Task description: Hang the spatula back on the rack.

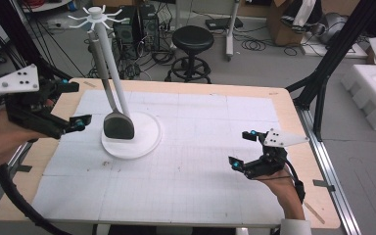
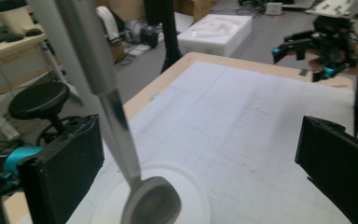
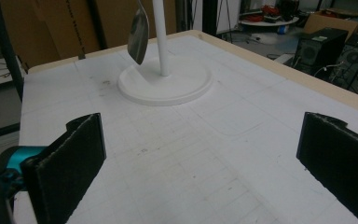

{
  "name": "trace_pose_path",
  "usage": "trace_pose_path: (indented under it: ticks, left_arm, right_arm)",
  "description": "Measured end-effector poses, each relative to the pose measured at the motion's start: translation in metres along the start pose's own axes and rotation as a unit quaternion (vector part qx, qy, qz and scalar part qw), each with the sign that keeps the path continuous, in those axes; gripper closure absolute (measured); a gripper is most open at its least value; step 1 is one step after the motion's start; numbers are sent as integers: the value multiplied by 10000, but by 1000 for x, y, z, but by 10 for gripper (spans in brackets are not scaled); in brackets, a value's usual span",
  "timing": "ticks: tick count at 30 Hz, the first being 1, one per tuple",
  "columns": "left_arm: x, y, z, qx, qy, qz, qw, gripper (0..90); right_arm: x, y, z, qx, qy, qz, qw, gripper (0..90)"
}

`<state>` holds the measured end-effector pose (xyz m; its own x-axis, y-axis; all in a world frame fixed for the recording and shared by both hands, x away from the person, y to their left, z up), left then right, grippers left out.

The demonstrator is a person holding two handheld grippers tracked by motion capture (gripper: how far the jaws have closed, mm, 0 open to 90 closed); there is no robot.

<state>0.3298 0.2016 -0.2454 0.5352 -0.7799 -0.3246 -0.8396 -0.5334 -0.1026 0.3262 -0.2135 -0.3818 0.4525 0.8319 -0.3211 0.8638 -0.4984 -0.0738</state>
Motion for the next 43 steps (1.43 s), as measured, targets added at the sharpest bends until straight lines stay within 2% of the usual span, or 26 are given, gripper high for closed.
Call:
trace_pose_path:
  ticks: [7,9,14,21,24,26,27,30,31,34,43]
  left_arm:
    - [16,20,24,1,125,205,9997,17]
    - [22,26,33,-66,193,231,9995,17]
    - [32,36,52,-87,371,318,9988,17]
    - [45,42,85,-107,378,251,9989,17]
    - [51,47,101,-186,499,258,9982,17]
    - [54,45,110,-204,564,201,9980,17]
    - [55,44,114,-302,614,208,9974,17]
    - [56,43,125,-292,659,297,9970,17]
    - [57,42,129,-322,562,325,9974,17]
    - [57,38,138,-393,479,236,9978,17]
    - [53,36,141,-486,546,165,9972,17]
  right_arm:
    - [1,-5,0,-16,-33,21,10000,2]
    - [0,-5,0,-15,-7,31,10000,1]
    - [-3,-4,3,4,13,92,10000,2]
    - [-6,-2,8,-62,29,197,9998,2]
    - [-7,-1,9,-80,85,228,9997,2]
    - [-8,0,11,-51,85,254,9996,2]
    - [-8,-1,13,-60,63,252,9996,2]
    - [-8,-1,17,-86,-20,295,9995,2]
    - [-8,-2,17,-85,-12,290,9995,2]
    - [-9,-1,17,-68,12,334,9994,2]
    - [-12,-1,15,-83,84,344,9993,2]
Point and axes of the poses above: each handheld gripper's, and its own axes: x roughly forward along the jaws, z roughly out of its underside, y roughly to its right, the point moved 8 cm from there along x, roughly forward along the jaws, and after that the axes turned 3 degrees about -z, right-handed, at the moved point
